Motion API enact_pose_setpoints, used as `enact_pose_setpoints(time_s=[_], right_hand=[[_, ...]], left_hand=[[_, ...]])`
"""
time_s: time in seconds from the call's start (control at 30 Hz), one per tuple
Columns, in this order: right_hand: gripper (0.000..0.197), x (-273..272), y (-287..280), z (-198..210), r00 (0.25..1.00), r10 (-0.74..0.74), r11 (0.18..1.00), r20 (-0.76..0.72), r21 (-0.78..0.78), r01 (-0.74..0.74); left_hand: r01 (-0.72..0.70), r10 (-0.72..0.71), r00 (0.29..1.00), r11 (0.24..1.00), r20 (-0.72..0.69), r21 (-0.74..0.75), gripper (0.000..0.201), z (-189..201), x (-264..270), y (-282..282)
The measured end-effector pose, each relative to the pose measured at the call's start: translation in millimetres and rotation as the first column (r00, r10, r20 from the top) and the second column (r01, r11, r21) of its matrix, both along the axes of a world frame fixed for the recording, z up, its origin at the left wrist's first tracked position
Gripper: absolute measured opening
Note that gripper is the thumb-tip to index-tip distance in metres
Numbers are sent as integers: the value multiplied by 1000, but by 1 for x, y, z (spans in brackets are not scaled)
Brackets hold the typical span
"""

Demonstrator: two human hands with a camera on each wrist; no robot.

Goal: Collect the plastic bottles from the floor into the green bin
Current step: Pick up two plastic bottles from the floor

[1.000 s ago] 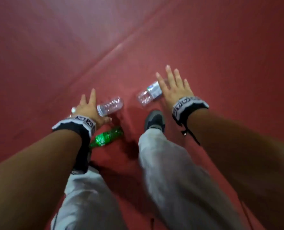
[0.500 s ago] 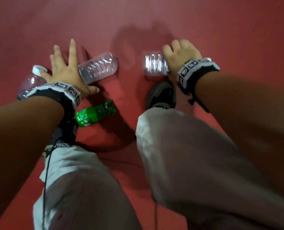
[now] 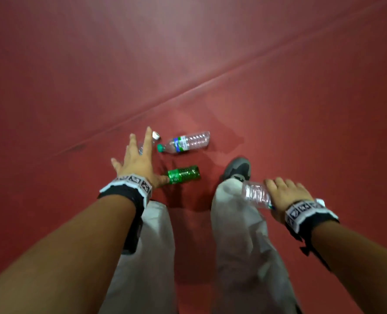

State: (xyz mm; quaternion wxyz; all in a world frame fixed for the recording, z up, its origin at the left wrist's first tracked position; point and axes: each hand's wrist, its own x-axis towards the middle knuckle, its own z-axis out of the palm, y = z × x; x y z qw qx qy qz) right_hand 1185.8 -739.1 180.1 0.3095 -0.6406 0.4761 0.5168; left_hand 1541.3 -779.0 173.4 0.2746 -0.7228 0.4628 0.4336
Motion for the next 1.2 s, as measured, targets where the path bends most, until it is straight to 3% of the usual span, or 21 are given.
enact_pose_setpoints(time_s=[0.17,0.33,0.43,0.7,0.83,0.9,1.0,1.2], right_hand=[[83,72,-28,56,995,-61,993,-81,-101,53],[79,156,-83,29,984,178,971,27,-165,-171],[77,189,-117,-24,948,297,944,117,-185,-273],[84,219,-178,-213,846,486,871,218,-207,-446],[94,196,-166,-275,870,452,891,195,-136,-433],[96,186,-154,-280,876,444,896,188,-117,-429],[84,180,-137,-253,900,398,916,180,-122,-381],[79,213,-113,-111,918,324,943,228,-154,-294]], left_hand=[[-146,146,989,989,-12,10,137,45,77,15],[-261,261,965,965,29,4,134,22,128,26],[-306,304,952,951,33,50,135,-30,136,28],[-318,315,947,947,57,44,131,-236,89,36],[-291,319,935,940,156,-180,81,-299,68,59],[-271,293,947,949,135,-161,73,-298,67,63],[-260,265,964,960,32,-104,81,-269,77,60],[-399,391,917,897,-82,-187,90,-124,101,32]])
